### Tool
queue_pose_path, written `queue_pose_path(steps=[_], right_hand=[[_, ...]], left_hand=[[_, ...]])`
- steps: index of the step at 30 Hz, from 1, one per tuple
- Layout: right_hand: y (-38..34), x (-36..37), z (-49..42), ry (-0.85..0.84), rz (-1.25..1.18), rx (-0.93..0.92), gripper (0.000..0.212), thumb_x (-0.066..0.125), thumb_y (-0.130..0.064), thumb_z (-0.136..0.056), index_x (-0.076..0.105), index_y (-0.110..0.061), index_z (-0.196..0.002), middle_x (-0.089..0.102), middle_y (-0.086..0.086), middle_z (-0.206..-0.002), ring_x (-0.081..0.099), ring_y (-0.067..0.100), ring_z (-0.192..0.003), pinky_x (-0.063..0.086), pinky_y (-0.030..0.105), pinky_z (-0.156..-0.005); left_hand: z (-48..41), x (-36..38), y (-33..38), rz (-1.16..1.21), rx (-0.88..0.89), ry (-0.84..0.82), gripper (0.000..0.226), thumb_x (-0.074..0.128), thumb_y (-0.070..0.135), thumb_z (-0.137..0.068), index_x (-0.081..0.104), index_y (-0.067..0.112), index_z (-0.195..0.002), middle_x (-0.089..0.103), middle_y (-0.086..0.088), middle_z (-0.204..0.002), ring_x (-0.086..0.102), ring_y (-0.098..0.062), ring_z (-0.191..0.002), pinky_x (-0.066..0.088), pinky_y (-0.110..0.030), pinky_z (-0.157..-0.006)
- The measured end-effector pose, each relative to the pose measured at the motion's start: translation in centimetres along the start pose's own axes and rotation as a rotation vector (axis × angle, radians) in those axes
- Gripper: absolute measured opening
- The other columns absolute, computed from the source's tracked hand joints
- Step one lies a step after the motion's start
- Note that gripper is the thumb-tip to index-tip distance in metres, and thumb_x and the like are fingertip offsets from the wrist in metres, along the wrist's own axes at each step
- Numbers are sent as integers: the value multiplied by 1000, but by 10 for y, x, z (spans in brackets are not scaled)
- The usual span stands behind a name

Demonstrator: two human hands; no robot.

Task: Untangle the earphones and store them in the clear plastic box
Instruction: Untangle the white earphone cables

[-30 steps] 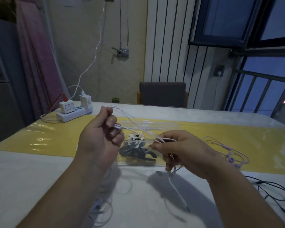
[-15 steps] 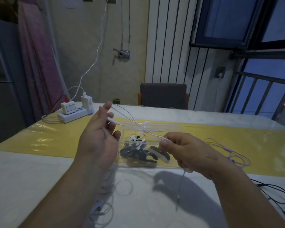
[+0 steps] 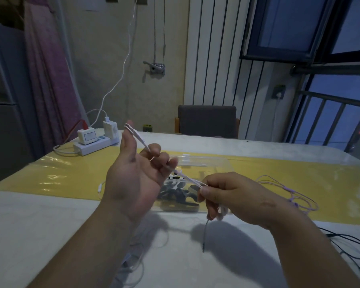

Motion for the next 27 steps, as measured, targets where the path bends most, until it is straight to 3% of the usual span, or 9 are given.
queue_pose_path(steps=[2, 4, 7, 10, 14, 17, 22, 25, 27], right_hand=[[0, -2, 0, 22, 33, -12, 25, 52, -22, -99, 67, -11, -83, 67, 3, -64, 59, 21, -61, 47, 37, -67], [-1, -5, -1, 79, 32, -10, 26, 52, -19, -99, 68, -13, -79, 59, 2, -59, 55, 15, -54, 48, 36, -63], [0, -7, -3, 166, -11, 8, 29, 52, -21, -98, 70, -17, -76, 41, -5, -52, 42, 14, -47, 51, 36, -53], [0, -9, -3, 214, -66, 0, 28, 52, -22, -99, 72, -17, -80, 37, -7, -49, 35, 16, -48, 37, 33, -48], [-6, -12, -4, 363, -173, -73, 27, 51, -13, -98, 73, -15, -84, 51, -1, -57, 38, 5, -44, 33, 24, -47], [-7, -8, -7, 444, -205, -114, 23, 51, -10, -97, 70, -21, -89, 60, -1, -59, 39, 8, -46, 33, 27, -48], [-9, 1, -10, 464, -349, -133, 27, 49, -6, -97, 57, -28, -110, 41, -6, -51, 35, 8, -45, 31, 27, -47], [-9, 5, -11, 406, -386, -110, 36, 49, -4, -97, 53, -30, -123, 39, -5, -50, 34, 8, -44, 31, 24, -44], [-8, 7, -11, 393, -403, -89, 34, 49, -3, -96, 56, -26, -121, 39, -6, -47, 34, 9, -44, 28, 24, -42]], left_hand=[[-3, -4, -1, -38, -13, 47, 33, 40, 50, -98, 59, 42, -124, 37, 2, -63, 31, -11, -49, 37, -24, -45], [-4, -8, -3, -113, -17, 72, 35, 37, 48, -99, 60, 27, -117, 33, 2, -59, 24, -10, -46, 28, -22, -40], [-3, -7, -7, -202, -3, 44, 39, 37, 45, -100, 53, 14, -83, 32, 0, -58, 23, -11, -45, 23, -22, -40], [-1, -5, -12, -300, -30, -18, 44, 39, 42, -99, 47, 12, -68, 34, -2, -59, 23, -12, -46, 19, -23, -43], [5, 0, -25, -374, -179, -121, 45, 43, 42, -95, 44, 12, -61, 35, -6, -58, 24, -13, -44, 21, -21, -42], [8, 1, -37, -354, -298, -151, 44, 46, 46, -89, 41, 13, -60, 32, -4, -56, 20, -12, -41, 16, -21, -43], [13, 1, -45, -352, -436, -181, 45, 45, 49, -89, 41, 16, -58, 26, -1, -55, 16, -9, -40, 12, -16, -40], [18, 3, -50, -359, -522, -210, 46, 45, 48, -89, 41, 16, -57, 24, -1, -55, 15, -8, -39, 13, -13, -39], [21, 4, -53, -373, -553, -236, 45, 46, 47, -89, 41, 16, -56, 24, -1, -55, 15, -8, -39, 12, -13, -40]])
Point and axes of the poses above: each hand's wrist, its own z-axis away from the middle knuckle, its own x-axis out of the palm, y = z × x, the point moved 5 cm from there along -z, towards the middle knuckle
